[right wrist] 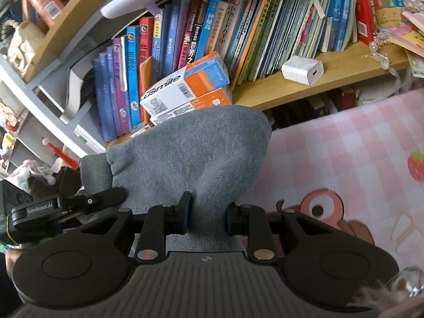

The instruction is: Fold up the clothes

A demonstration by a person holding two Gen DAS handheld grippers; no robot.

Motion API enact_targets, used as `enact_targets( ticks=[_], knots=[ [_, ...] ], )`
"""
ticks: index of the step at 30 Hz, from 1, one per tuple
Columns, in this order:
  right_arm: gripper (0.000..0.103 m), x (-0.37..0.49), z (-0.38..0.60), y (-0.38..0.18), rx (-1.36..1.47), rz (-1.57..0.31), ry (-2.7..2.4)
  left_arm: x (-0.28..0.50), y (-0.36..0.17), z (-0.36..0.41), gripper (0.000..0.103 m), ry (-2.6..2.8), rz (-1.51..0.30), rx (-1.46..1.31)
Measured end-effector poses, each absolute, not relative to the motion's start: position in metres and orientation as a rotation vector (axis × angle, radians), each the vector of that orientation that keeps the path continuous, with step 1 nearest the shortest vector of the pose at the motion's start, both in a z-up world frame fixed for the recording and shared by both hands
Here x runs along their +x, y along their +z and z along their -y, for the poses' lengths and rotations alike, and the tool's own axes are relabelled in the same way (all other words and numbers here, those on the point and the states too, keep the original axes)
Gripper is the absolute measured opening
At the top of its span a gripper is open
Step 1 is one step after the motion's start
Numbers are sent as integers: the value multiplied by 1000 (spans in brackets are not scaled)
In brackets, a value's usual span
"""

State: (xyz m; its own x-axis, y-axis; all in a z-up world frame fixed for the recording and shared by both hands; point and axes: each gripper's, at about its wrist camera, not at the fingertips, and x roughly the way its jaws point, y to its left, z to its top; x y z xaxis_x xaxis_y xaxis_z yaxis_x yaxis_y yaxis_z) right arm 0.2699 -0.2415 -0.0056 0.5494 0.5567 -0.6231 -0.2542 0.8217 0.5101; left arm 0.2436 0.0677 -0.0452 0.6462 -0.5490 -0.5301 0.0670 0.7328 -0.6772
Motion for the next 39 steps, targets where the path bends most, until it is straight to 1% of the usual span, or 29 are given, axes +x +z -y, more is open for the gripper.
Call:
enact_targets(
  ticks=[8, 12, 13, 15, 16, 17, 20, 22, 28, 34, 36, 39],
  knots=[
    [24, 288, 241, -18, 355, -877, 505, 256, -61, -67, 50, -376, -812, -665],
    [28, 291, 241, -31, 339, -903, 489, 257, -72, -64, 56, -350, -835, -623],
    [33, 290, 241, -32, 339, -899, 486, 257, -73, -63, 57, -342, -831, -615],
    [38, 289, 242, -33, 336, -894, 473, 256, -74, -64, 63, -322, -826, -620],
    [43, 288, 242, -32, 335, -893, 466, 256, -74, -64, 65, -308, -825, -619],
    [51, 288, 242, -31, 327, -889, 456, 254, -72, -63, 70, -290, -818, -606],
    [68, 280, 242, -25, 284, -855, 416, 248, -63, -61, 78, -247, -792, -544],
    [72, 272, 242, -20, 258, -832, 402, 240, -55, -60, 78, -233, -771, -497],
    [77, 235, 239, -9, 198, -778, 379, 201, -34, -57, 79, -178, -700, -389],
    [78, 190, 241, -7, 197, -767, 350, 155, -26, -48, 81, -150, -698, -346],
    [78, 175, 243, -6, 200, -767, 336, 140, -26, -44, 84, -138, -698, -330],
    [80, 153, 245, -6, 195, -767, 318, 121, -27, -38, 85, -123, -701, -321]
  ],
)
